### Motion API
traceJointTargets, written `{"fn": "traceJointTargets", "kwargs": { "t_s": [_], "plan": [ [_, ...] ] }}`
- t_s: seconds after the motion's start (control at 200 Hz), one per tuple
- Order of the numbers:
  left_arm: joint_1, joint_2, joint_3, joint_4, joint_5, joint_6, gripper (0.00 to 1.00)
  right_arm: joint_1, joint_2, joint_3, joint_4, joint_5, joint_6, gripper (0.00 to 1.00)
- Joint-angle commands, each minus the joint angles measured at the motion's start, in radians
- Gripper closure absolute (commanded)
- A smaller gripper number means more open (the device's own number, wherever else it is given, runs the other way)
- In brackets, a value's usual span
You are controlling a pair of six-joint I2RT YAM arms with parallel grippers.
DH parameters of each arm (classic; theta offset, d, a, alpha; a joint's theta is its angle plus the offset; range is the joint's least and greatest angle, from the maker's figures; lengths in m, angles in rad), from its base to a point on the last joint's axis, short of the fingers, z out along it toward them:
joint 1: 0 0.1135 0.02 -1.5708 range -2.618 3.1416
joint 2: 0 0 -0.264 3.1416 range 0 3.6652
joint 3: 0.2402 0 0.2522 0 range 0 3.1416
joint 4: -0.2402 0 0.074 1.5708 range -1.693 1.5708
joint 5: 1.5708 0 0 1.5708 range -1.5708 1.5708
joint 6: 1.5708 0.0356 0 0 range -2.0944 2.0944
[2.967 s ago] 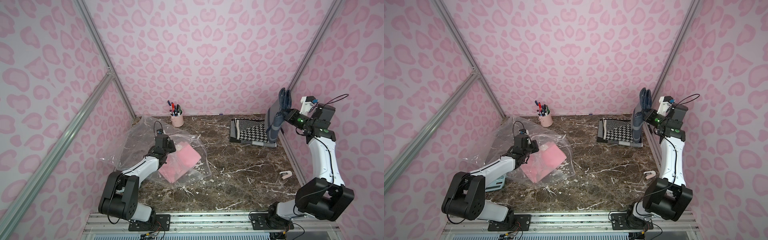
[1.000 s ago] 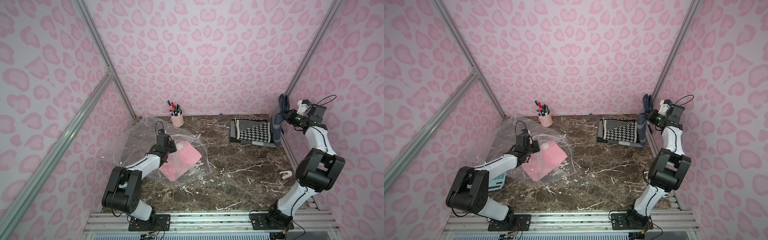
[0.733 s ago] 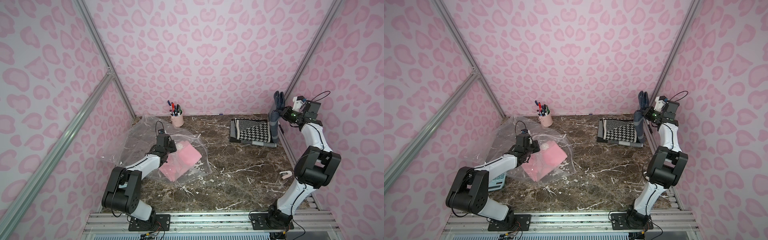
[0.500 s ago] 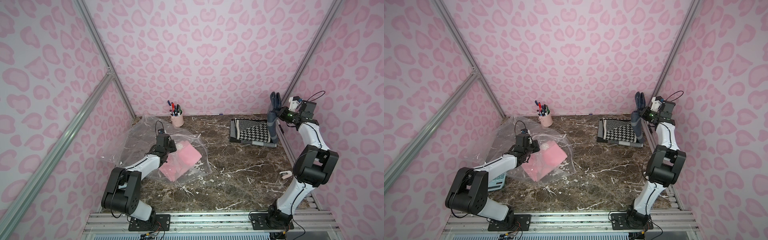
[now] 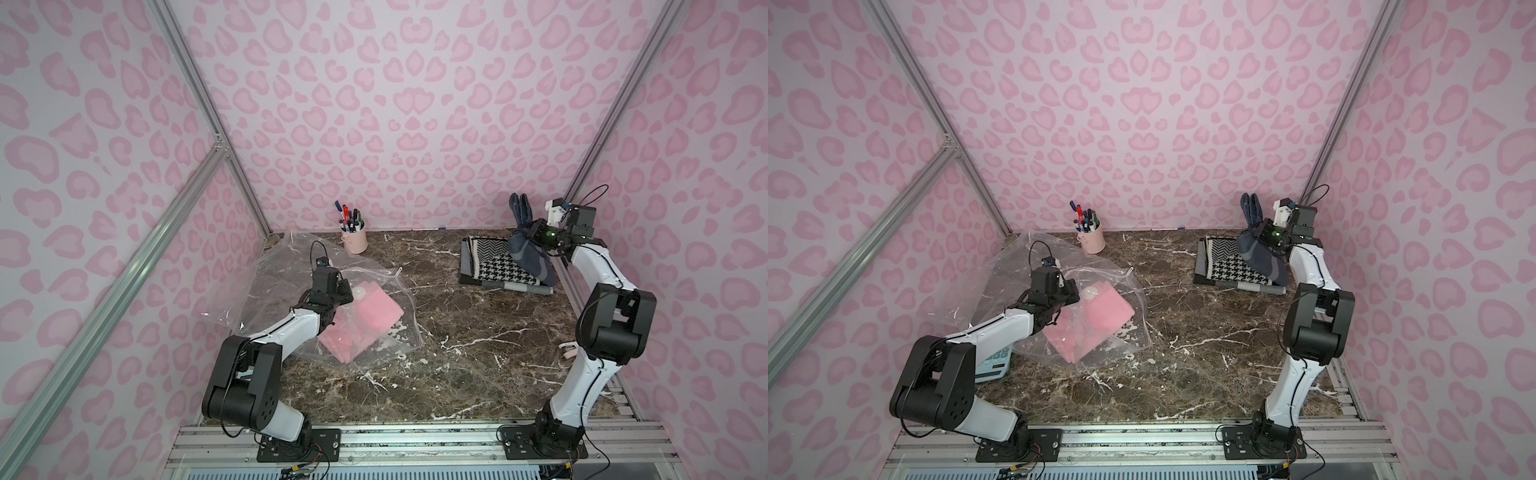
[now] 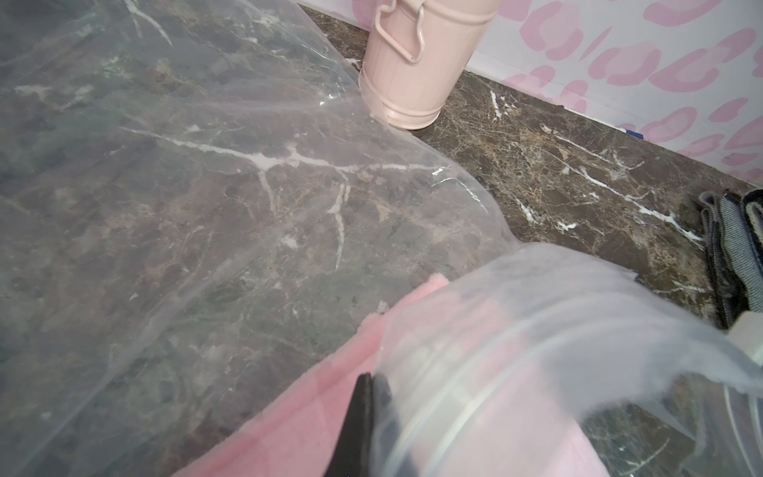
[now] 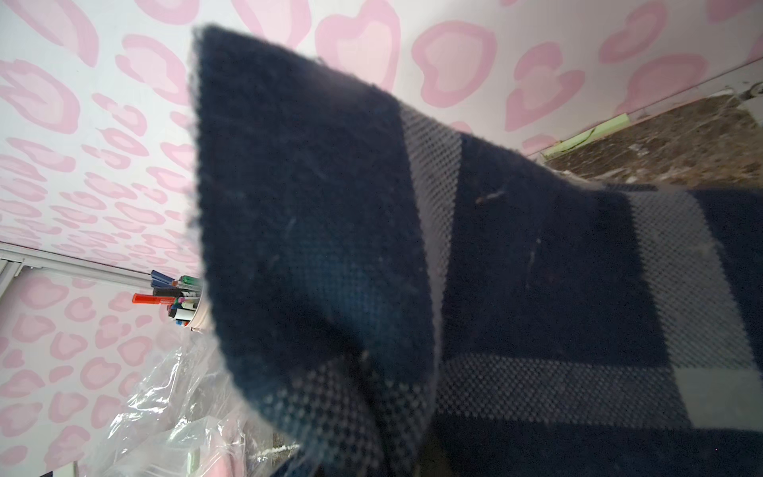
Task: Take the blanket out of the vacuum bag
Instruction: Place the blanket at the corner of the board.
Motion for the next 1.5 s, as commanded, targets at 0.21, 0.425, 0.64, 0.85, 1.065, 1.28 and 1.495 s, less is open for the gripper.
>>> {"fn": "traceJointTargets", "kwargs": {
  "t_s": [0.21, 0.425, 0.64, 0.85, 1.065, 1.28, 1.495],
  "plan": [
    [0.0, 0.001, 0.004, -0.001, 0.002, 0.008, 0.96, 0.027, 0.033, 0.025, 0.041, 0.001, 0.008, 1.0],
    [-0.001, 0.01, -0.002, 0.007, 0.01, 0.004, 0.96, 0.073, 0.063, 0.047, 0.011, 0.015, -0.012, 1.0],
    [0.0, 0.011, -0.011, 0.016, 0.023, -0.001, 0.96, 0.13, 0.078, 0.063, -0.028, 0.044, -0.033, 1.0],
    [0.001, 0.009, -0.022, 0.026, 0.03, -0.006, 0.96, 0.159, 0.108, 0.062, -0.04, 0.066, -0.034, 1.0],
    [0.0, 0.002, -0.033, 0.027, 0.027, -0.006, 0.96, 0.179, 0.138, 0.054, -0.041, 0.084, -0.035, 1.0],
    [0.0, 0.002, -0.037, 0.032, 0.03, -0.007, 0.96, 0.195, 0.157, 0.053, -0.023, 0.072, -0.03, 0.9],
    [0.0, 0.006, -0.039, 0.035, 0.03, -0.007, 0.96, 0.201, 0.163, 0.049, -0.013, 0.051, -0.036, 0.4]
  ]
}}
